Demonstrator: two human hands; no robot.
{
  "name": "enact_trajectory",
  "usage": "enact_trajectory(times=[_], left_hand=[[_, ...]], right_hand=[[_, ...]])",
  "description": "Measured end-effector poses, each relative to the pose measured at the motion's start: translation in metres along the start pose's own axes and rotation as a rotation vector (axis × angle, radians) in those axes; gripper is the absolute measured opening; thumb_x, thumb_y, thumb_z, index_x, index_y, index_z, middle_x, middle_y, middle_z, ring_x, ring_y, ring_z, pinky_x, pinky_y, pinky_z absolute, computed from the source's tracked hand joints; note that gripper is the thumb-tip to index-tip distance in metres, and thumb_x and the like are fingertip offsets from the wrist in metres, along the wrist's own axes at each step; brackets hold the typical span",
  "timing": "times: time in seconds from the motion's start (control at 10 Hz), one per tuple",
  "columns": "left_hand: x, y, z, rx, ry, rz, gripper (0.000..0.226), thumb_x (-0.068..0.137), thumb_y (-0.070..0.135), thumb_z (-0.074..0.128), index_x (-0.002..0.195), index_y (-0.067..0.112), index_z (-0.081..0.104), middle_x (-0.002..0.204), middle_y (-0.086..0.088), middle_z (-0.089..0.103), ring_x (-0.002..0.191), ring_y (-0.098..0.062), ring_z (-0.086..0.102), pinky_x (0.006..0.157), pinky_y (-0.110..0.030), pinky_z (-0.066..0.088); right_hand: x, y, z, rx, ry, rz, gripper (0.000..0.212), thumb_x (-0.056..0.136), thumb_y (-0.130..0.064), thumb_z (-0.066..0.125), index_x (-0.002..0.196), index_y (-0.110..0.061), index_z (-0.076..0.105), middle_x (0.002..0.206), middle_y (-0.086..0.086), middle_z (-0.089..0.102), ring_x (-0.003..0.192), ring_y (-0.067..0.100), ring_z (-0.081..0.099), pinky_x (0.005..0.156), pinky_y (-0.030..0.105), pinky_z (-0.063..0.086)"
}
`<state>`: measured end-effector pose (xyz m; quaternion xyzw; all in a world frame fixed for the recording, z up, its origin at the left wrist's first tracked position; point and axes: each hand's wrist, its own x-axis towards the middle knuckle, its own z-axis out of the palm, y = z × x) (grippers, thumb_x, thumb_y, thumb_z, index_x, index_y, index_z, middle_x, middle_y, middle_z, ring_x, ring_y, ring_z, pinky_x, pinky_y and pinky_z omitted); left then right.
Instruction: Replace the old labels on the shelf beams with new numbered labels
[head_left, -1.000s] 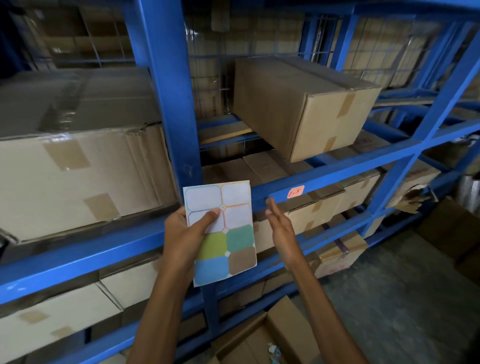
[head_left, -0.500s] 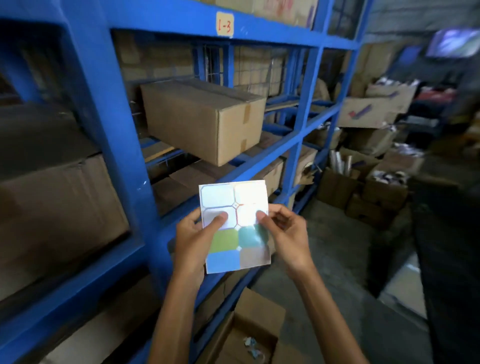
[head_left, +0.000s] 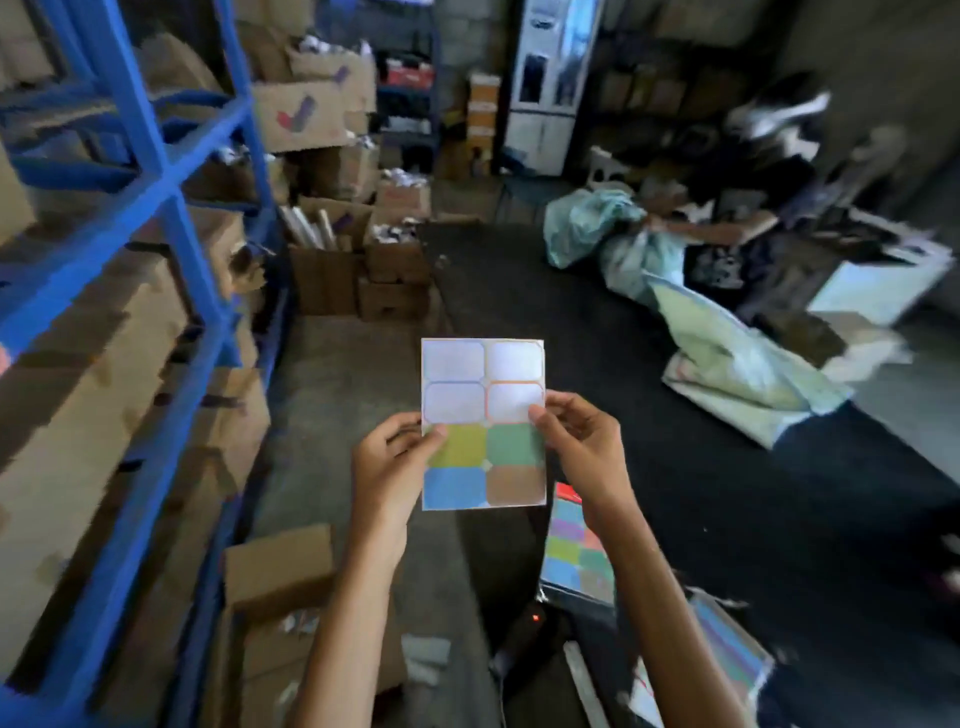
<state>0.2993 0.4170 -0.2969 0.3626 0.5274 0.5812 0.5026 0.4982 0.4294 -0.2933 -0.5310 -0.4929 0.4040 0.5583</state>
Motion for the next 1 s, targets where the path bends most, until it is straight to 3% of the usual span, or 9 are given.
enact_trajectory(times=[0.1, 0.2, 0.3, 0.4, 0.5, 0.7, 0.8, 0.9, 1.0], left_hand=[[-0.021, -0.036, 0.069, 0.055, -0.181, -0.07, 0.016, 0.09, 0.003, 0.074, 0.084, 0.016, 0.068, 0.078, 0.003, 0.076, 0.064, -0.002, 0.065, 0.055, -0.016, 0.047], [-0.04, -0.07, 0.12, 0.099, -0.297, -0.121, 0.019, 0.089, 0.001, 0.074, 0.082, 0.017, 0.068, 0.071, 0.009, 0.076, 0.064, -0.002, 0.064, 0.058, -0.018, 0.048], [-0.065, -0.123, 0.178, 0.214, -0.439, -0.21, 0.018, 0.089, 0.001, 0.075, 0.083, 0.016, 0.069, 0.064, 0.013, 0.075, 0.059, 0.004, 0.066, 0.06, -0.019, 0.05], [-0.082, -0.176, 0.216, 0.322, -0.479, -0.293, 0.008, 0.086, -0.001, 0.077, 0.092, 0.001, 0.073, 0.078, -0.004, 0.076, 0.07, -0.011, 0.068, 0.064, -0.027, 0.051], [-0.095, -0.237, 0.248, 0.476, -0.457, -0.327, 0.013, 0.083, 0.002, 0.082, 0.094, -0.001, 0.076, 0.082, -0.01, 0.074, 0.074, -0.02, 0.066, 0.063, -0.022, 0.053], [-0.095, -0.323, 0.273, 0.725, -0.482, -0.521, 0.02, 0.086, 0.004, 0.078, 0.104, -0.005, 0.077, 0.104, -0.026, 0.077, 0.082, -0.027, 0.066, 0.082, -0.046, 0.059], [-0.085, -0.353, 0.28, 0.808, -0.491, -0.557, 0.019, 0.086, 0.004, 0.079, 0.103, -0.005, 0.077, 0.104, -0.027, 0.077, 0.082, -0.032, 0.068, 0.086, -0.05, 0.059], [-0.082, -0.373, 0.284, 0.886, -0.539, -0.557, 0.017, 0.084, 0.003, 0.079, 0.1, -0.004, 0.078, 0.101, -0.026, 0.078, 0.083, -0.03, 0.07, 0.086, -0.049, 0.062], [-0.078, -0.388, 0.286, 0.927, -0.588, -0.526, 0.016, 0.084, 0.001, 0.077, 0.099, -0.002, 0.079, 0.098, -0.021, 0.079, 0.09, -0.034, 0.075, 0.087, -0.047, 0.062]], right_hand=[[-0.032, 0.02, -0.088, -0.035, 0.165, 0.091, 0.012, 0.094, -0.012, 0.071, 0.104, -0.015, 0.077, 0.089, 0.01, 0.079, 0.076, 0.01, 0.071, 0.064, 0.025, 0.056], [-0.064, 0.041, -0.145, -0.087, 0.323, 0.167, 0.014, 0.093, -0.006, 0.071, 0.105, -0.007, 0.076, 0.081, 0.004, 0.075, 0.069, 0.005, 0.068, 0.062, 0.017, 0.053], [-0.1, 0.079, -0.207, -0.126, 0.522, 0.262, 0.013, 0.093, -0.007, 0.071, 0.105, -0.006, 0.076, 0.089, 0.01, 0.077, 0.074, 0.009, 0.07, 0.066, 0.022, 0.059], [-0.124, 0.125, -0.249, -0.192, 0.648, 0.382, 0.01, 0.091, -0.012, 0.075, 0.101, -0.012, 0.077, 0.089, 0.005, 0.078, 0.079, 0.014, 0.074, 0.068, 0.024, 0.061], [-0.14, 0.18, -0.286, -0.225, 0.725, 0.508, 0.011, 0.088, -0.014, 0.077, 0.097, -0.019, 0.078, 0.083, -0.002, 0.078, 0.073, 0.009, 0.074, 0.066, 0.025, 0.062], [-0.15, 0.268, -0.316, -0.262, 0.697, 0.75, 0.007, 0.086, -0.01, 0.077, 0.092, -0.011, 0.075, 0.075, -0.003, 0.072, 0.069, 0.013, 0.069, 0.059, 0.022, 0.054], [-0.146, 0.297, -0.32, -0.336, 0.653, 0.827, 0.012, 0.086, -0.013, 0.077, 0.082, -0.021, 0.069, 0.076, -0.004, 0.071, 0.071, 0.014, 0.068, 0.054, 0.016, 0.048], [-0.139, 0.314, -0.322, -0.408, 0.635, 0.923, 0.005, 0.087, -0.019, 0.074, 0.086, -0.02, 0.069, 0.086, -0.002, 0.074, 0.082, 0.019, 0.072, 0.068, 0.029, 0.059], [-0.134, 0.32, -0.319, -0.609, 0.647, 0.955, 0.016, 0.087, -0.025, 0.072, 0.1, -0.016, 0.074, 0.099, 0.003, 0.076, 0.09, 0.022, 0.07, 0.074, 0.029, 0.053]])
